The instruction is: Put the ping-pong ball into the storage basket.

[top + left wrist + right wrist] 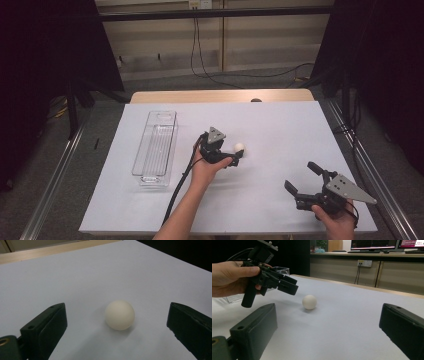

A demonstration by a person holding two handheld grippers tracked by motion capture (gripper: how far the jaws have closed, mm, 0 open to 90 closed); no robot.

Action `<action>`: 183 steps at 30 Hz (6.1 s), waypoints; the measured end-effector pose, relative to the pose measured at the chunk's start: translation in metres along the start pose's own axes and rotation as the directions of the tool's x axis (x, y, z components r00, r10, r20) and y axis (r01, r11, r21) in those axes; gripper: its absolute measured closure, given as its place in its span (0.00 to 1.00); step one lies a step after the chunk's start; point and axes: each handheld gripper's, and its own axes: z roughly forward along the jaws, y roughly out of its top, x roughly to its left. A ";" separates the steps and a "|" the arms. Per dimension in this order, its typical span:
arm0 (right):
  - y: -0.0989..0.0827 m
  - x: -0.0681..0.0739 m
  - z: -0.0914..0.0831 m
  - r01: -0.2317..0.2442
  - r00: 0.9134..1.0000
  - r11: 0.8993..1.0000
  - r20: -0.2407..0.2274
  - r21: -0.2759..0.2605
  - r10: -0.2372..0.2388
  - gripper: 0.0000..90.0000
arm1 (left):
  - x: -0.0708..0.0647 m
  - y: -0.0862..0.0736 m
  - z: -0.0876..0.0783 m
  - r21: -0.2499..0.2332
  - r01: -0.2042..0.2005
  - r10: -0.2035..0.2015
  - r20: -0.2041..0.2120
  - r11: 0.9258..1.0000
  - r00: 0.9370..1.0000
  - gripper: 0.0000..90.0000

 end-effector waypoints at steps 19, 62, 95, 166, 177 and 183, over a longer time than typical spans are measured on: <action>0.000 -0.001 0.000 0.007 1.000 1.000 -0.004 0.000 -0.007 0.01 | -0.001 0.006 0.007 0.021 -0.020 0.020 -0.002 1.000 1.000 0.03; 0.000 -0.001 0.000 0.011 1.000 1.000 -0.008 -0.001 -0.011 0.01 | -0.006 0.004 0.037 0.093 -0.042 0.041 0.019 0.995 0.999 0.13; 0.000 -0.002 -0.001 0.005 1.000 1.000 -0.006 -0.002 -0.005 0.02 | -0.004 0.000 0.051 0.173 -0.064 0.055 0.057 0.983 0.997 0.50; 0.000 -0.001 0.001 0.013 1.000 1.000 -0.016 0.003 -0.013 0.02 | 0.007 0.020 -0.018 0.095 -0.004 -0.003 0.080 0.995 0.997 0.57; 0.000 -0.001 0.001 0.010 1.000 1.000 -0.014 0.004 -0.010 0.02 | 0.009 0.017 -0.023 0.086 -0.002 -0.005 0.077 0.996 0.997 0.57; 0.000 -0.001 0.001 0.011 1.000 1.000 -0.014 0.003 -0.011 0.02 | 0.010 0.018 -0.027 0.076 -0.005 -0.001 0.073 0.997 0.997 0.57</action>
